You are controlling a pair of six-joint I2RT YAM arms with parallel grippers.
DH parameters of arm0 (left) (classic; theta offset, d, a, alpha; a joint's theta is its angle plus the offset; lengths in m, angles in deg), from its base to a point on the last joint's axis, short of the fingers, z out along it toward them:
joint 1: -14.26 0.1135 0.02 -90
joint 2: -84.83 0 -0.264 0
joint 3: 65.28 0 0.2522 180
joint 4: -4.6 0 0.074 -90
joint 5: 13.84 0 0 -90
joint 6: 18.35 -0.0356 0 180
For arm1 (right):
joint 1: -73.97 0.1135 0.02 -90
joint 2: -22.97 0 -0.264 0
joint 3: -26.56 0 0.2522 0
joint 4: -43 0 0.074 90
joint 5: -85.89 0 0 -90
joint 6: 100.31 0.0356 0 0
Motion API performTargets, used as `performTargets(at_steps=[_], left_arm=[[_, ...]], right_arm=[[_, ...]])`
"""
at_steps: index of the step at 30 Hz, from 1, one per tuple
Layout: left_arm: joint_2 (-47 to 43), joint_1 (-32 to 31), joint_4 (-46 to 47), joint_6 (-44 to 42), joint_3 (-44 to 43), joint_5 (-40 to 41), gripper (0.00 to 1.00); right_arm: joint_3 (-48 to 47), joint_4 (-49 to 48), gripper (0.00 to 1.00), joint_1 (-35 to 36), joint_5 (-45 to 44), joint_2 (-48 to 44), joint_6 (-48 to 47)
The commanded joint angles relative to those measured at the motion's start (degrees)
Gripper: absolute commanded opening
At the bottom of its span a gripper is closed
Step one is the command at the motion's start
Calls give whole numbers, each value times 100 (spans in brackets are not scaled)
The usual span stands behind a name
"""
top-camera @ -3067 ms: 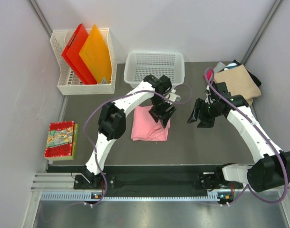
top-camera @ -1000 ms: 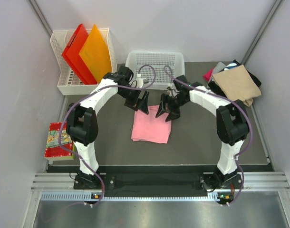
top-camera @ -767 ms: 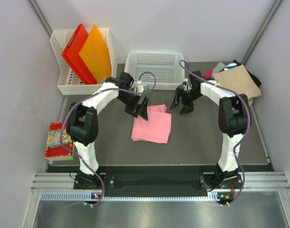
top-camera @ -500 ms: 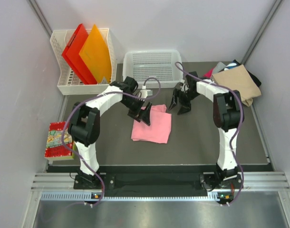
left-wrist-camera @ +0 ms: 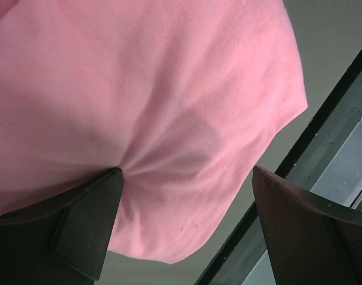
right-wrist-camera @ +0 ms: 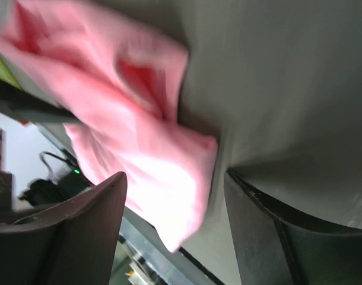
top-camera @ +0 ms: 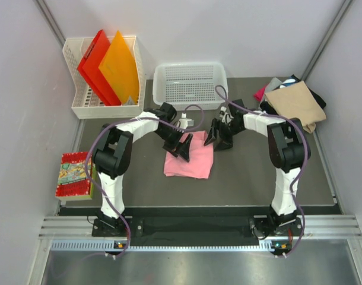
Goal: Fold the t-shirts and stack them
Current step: Put the neatly folded tshirt into the corner of the board with the right arm
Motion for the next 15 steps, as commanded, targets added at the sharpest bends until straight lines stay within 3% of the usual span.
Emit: performTargets(at_steps=[1, 7, 15], left_arm=[[36, -1, 191, -285, 321, 297, 96], [53, -10, 244, -391, 462, 411, 95], [-52, -1, 148, -443, 515, 464, 95]], right_arm=[[1108, -920, 68, 258, -757, -768, 232], [2050, -1878, 68, 539, -1145, -1226, 725], [1796, -2809, 66, 891, -1146, -436, 1234]])
